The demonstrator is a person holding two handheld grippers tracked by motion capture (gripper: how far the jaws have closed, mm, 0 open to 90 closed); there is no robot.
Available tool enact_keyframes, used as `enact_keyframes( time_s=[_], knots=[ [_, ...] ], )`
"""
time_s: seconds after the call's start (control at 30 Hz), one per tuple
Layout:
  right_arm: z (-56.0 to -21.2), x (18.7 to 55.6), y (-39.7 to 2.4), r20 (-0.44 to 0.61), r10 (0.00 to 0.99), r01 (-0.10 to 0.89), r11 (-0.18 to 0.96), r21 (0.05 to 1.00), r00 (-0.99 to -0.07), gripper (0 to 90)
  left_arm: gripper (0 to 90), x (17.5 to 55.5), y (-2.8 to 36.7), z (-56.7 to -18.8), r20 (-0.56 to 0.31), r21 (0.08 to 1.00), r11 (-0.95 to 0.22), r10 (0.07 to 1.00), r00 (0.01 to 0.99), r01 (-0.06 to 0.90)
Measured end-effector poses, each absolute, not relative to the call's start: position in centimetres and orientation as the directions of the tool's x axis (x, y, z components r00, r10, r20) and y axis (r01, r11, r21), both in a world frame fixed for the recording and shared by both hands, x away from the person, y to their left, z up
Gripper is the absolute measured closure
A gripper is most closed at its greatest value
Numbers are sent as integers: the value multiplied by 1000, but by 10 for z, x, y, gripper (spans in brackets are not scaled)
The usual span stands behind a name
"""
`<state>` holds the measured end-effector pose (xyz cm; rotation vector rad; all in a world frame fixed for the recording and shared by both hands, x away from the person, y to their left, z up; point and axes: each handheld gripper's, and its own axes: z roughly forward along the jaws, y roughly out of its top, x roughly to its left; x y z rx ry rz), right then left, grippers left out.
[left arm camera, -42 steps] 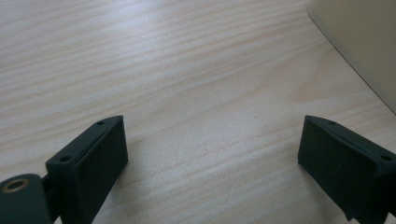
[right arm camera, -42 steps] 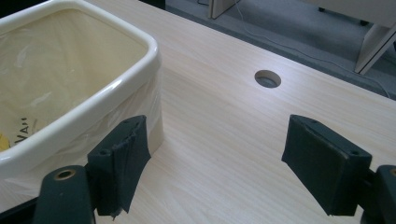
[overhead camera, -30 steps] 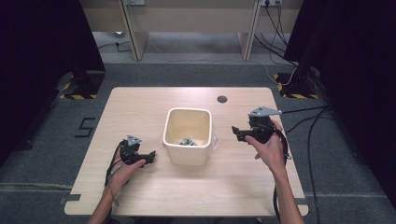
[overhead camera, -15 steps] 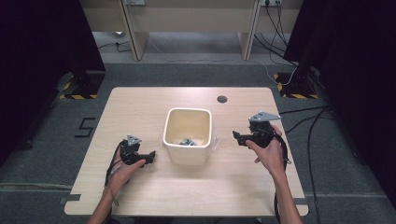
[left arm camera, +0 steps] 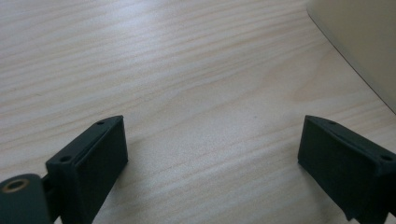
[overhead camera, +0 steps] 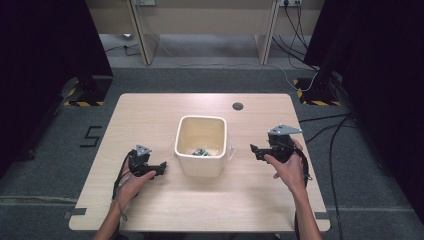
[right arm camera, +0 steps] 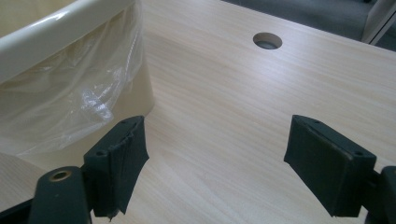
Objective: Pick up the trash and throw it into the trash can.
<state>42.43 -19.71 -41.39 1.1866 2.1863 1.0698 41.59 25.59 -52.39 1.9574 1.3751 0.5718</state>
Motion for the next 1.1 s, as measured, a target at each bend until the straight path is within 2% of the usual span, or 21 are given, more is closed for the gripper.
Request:
enact_keyframes(
  time_s=[1.1],
  knots=[
    [-442, 412, -208, 12, 848, 554, 335, 762, -529, 183, 74, 416, 256, -524, -22, 731, -224, 937, 350, 644]
  ],
)
